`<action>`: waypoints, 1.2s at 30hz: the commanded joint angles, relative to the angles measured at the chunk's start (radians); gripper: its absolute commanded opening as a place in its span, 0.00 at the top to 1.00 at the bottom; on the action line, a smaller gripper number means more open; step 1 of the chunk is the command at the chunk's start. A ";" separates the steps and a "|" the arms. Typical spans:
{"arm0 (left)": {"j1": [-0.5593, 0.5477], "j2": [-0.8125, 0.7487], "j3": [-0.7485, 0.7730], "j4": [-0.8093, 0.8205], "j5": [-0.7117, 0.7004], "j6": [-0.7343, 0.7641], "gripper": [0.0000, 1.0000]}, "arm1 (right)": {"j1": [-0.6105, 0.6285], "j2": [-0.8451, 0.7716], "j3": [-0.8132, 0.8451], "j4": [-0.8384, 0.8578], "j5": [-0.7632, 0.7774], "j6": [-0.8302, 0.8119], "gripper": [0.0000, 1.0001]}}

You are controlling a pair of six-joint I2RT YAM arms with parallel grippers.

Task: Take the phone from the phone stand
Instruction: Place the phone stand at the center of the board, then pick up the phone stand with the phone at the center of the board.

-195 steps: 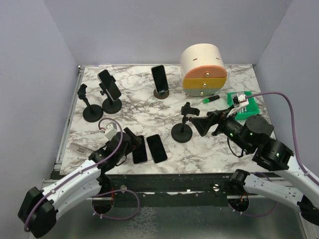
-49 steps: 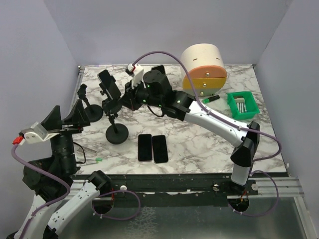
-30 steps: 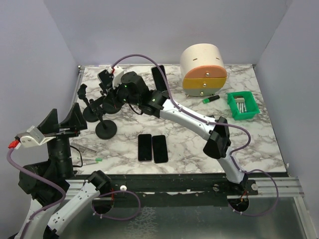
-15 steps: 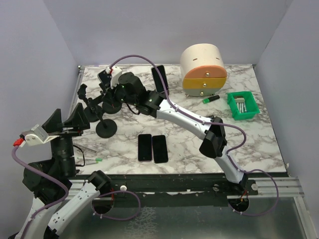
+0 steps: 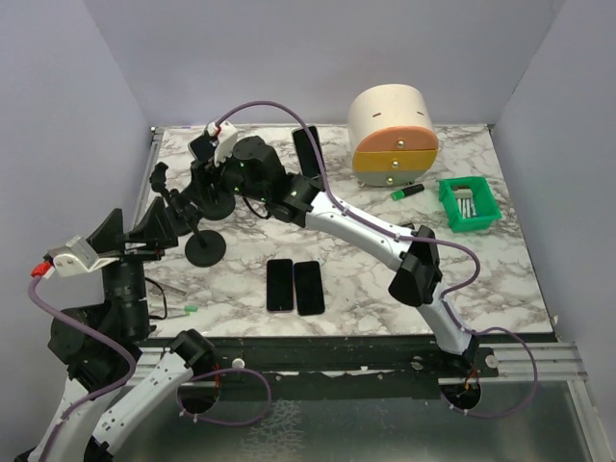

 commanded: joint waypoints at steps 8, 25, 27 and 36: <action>-0.007 0.264 0.119 -0.114 -0.050 -0.077 0.08 | 0.006 -0.442 -0.424 0.108 0.001 0.013 0.13; 0.253 0.873 0.568 -0.361 0.265 -0.249 0.06 | 0.006 -1.154 -1.204 0.242 0.192 0.018 0.13; 0.330 0.911 0.603 -0.383 0.355 -0.304 0.06 | 0.006 -1.167 -1.224 0.233 0.178 0.022 0.13; 0.708 1.030 0.547 -0.316 0.785 -0.568 0.10 | 0.006 -1.201 -1.314 0.239 0.078 0.079 0.13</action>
